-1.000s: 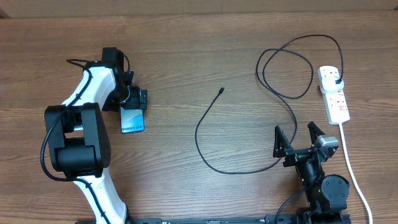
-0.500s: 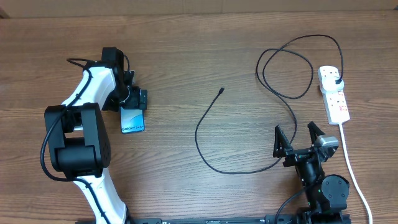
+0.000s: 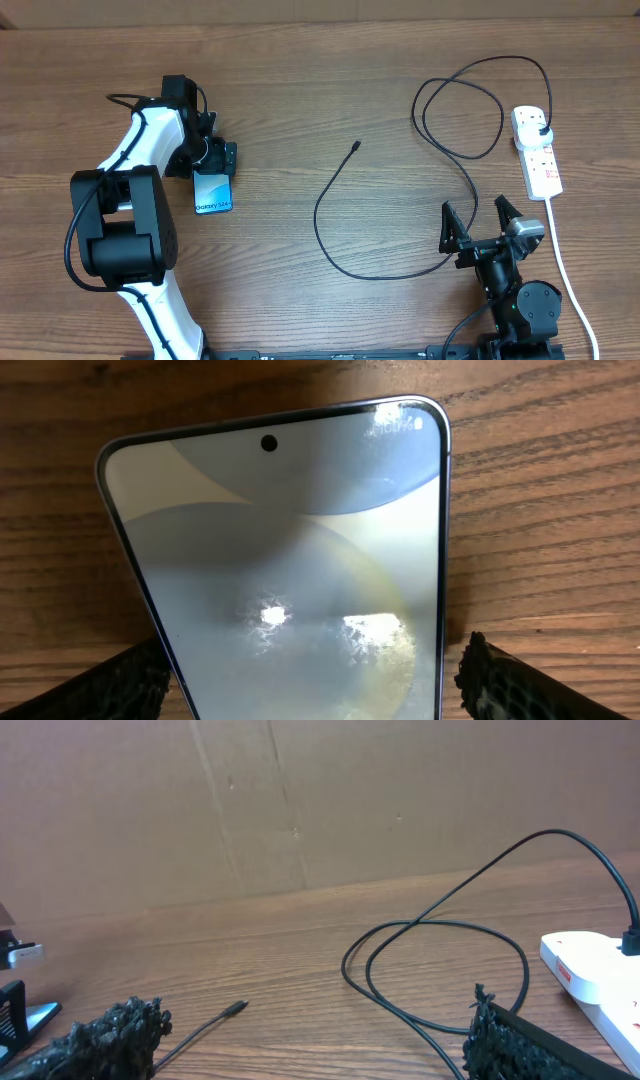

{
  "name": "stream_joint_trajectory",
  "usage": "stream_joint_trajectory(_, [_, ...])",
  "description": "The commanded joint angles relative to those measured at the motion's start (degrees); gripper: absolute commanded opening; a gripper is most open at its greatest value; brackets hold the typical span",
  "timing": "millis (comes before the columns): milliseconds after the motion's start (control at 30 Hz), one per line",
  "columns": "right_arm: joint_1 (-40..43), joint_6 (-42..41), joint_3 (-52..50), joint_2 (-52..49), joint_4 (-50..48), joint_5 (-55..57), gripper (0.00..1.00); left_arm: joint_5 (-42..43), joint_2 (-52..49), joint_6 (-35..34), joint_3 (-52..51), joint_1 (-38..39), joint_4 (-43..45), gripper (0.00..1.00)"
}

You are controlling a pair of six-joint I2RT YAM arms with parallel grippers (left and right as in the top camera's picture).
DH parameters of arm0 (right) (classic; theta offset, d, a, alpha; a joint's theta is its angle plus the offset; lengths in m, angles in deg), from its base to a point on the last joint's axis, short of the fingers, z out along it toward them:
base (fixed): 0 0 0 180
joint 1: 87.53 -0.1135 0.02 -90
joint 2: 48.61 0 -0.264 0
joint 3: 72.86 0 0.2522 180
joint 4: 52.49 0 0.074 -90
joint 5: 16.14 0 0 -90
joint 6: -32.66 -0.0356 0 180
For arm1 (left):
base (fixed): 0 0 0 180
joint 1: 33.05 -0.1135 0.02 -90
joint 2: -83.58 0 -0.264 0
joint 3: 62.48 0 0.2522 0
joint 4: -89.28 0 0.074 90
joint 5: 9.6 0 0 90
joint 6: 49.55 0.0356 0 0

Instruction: Plug charger to phone and switch on socket

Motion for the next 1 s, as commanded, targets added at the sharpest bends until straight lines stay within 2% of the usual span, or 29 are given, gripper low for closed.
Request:
stream_joint_trajectory(0, [-0.3, 0.1, -0.6, 0.6, -0.2, 0.8, 1.0, 5.1, -2.6, 1.4, -0.8, 1.0, 0.0, 0.95])
stream_joint_trajectory(967, [-0.3, 0.1, -0.6, 0.6, -0.2, 0.7, 1.0, 5.7, -2.6, 1.4, -0.8, 3.4, -0.4, 0.97])
